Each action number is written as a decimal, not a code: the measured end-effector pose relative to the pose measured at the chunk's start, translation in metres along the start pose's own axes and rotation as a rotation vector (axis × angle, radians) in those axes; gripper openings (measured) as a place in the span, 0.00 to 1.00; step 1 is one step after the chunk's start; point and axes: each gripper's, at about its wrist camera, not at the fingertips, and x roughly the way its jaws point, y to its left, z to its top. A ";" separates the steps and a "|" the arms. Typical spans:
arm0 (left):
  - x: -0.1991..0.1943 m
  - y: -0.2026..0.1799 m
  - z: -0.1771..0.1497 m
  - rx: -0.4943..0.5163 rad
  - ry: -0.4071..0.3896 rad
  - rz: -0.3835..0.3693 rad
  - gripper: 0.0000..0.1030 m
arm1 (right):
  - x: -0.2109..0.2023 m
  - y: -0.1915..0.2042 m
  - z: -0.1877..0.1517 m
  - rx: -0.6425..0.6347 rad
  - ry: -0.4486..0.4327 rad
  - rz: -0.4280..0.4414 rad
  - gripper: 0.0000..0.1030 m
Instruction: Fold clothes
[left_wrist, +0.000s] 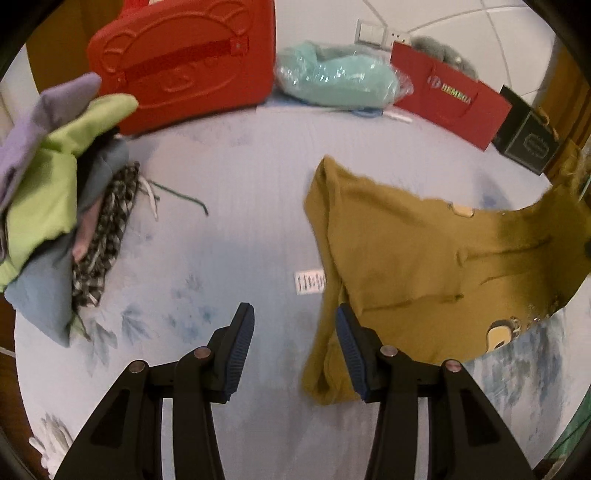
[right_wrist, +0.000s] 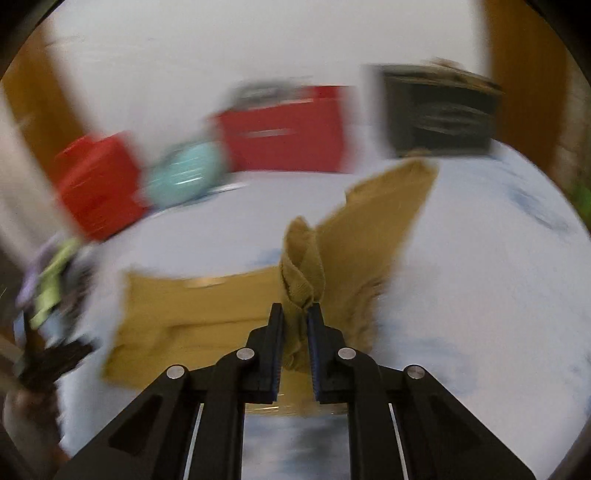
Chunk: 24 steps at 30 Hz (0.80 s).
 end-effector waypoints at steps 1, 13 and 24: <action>-0.003 -0.003 0.003 0.004 -0.005 -0.005 0.45 | 0.008 0.022 -0.003 -0.043 0.038 0.060 0.21; 0.006 -0.109 0.019 0.108 0.045 -0.213 0.46 | 0.027 -0.062 -0.038 0.083 0.203 -0.150 0.33; 0.050 -0.191 0.008 0.146 0.183 -0.242 0.46 | 0.041 -0.095 -0.052 0.083 0.237 -0.062 0.33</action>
